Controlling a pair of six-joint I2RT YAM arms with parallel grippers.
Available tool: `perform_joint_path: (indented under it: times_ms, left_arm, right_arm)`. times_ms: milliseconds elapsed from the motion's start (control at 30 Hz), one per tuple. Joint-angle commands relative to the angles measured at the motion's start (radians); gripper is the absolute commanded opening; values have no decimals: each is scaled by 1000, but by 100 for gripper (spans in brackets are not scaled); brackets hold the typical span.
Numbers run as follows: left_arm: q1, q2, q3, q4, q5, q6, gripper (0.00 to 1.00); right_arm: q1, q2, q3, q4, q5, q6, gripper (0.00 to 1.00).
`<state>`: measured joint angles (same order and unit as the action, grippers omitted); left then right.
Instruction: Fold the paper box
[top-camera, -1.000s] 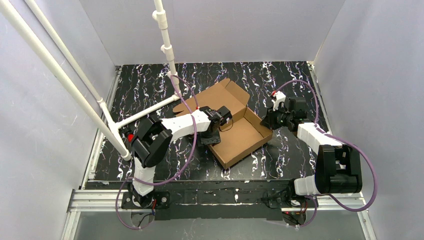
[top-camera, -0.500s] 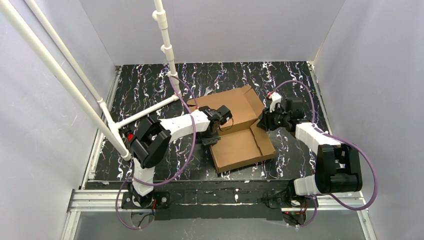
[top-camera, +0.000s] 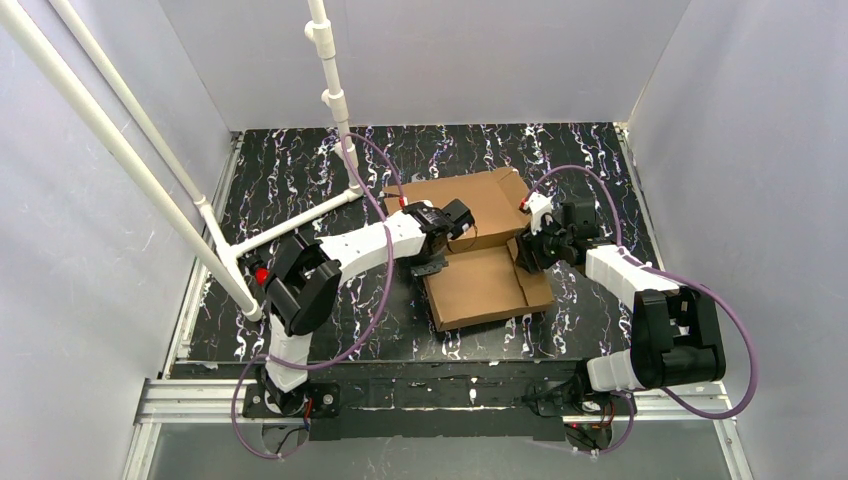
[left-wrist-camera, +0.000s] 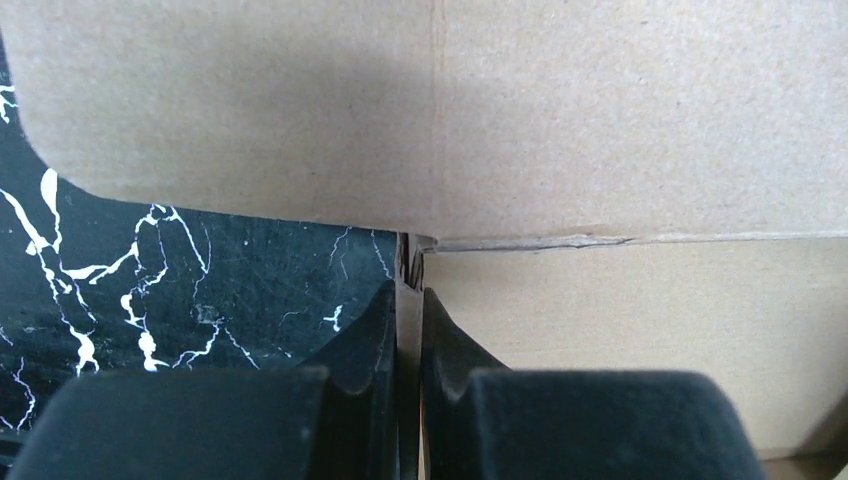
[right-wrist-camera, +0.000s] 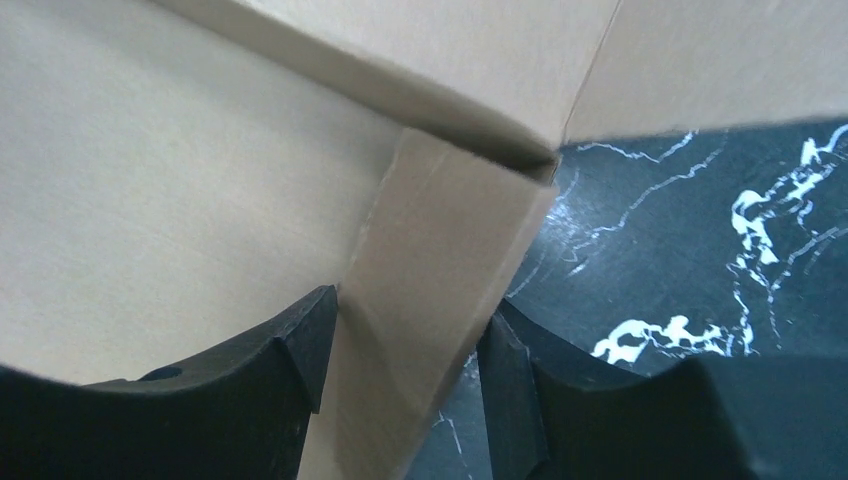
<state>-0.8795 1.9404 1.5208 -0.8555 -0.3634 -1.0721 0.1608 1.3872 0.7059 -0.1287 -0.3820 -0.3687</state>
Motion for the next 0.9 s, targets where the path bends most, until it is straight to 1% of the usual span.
perform_joint_path:
  times_ms: [0,67,100,133,167,200,267,300,400,467,567,600,633,700,767,800,867]
  left_arm:
    - [-3,-1,63,32,-71,-24,0]
    - [-3,-10,55,48,-78,-18,0]
    - [-4,-17,48,56,-85,-15,0]
    - [-3,-28,38,71,-92,-7,0]
    - [-3,-35,28,92,-95,8,0]
    - [-3,-43,20,106,-101,22,0]
    - [-3,-54,10,128,-108,55,0]
    - [-3,-56,9,135,-112,69,0]
    - [-3,-59,5,170,-103,122,0]
    - [-3,-66,-10,229,-75,162,0]
    - [-1,-80,-47,331,-24,203,14]
    - [0,-83,-60,362,-10,211,18]
    - [2,-84,-72,387,14,219,24]
    - [17,-78,-87,413,58,230,29]
    - [30,-69,-91,411,79,228,30]
    - [38,-68,-94,407,83,228,31]
    - [46,-82,-106,409,89,232,37]
  right_arm:
    - [14,-12,6,-29,79,-38,61]
    - [14,3,7,-12,120,-33,58]
    - [14,11,8,-5,136,-31,52]
    - [13,21,12,0,148,-27,42]
    - [14,29,19,7,170,-18,28]
    - [14,31,27,17,194,-9,16]
    - [14,16,19,65,222,6,2]
    - [16,4,13,85,231,12,1]
    - [33,-7,5,117,271,13,1]
    - [41,1,3,120,282,17,1]
    - [49,24,5,146,297,12,1]
    - [49,34,7,142,296,9,3]
    - [49,44,10,139,297,7,10]
    - [48,58,10,132,296,5,25]
    - [43,66,14,130,280,4,35]
    - [40,69,16,106,273,4,38]
    - [27,63,18,92,261,6,44]
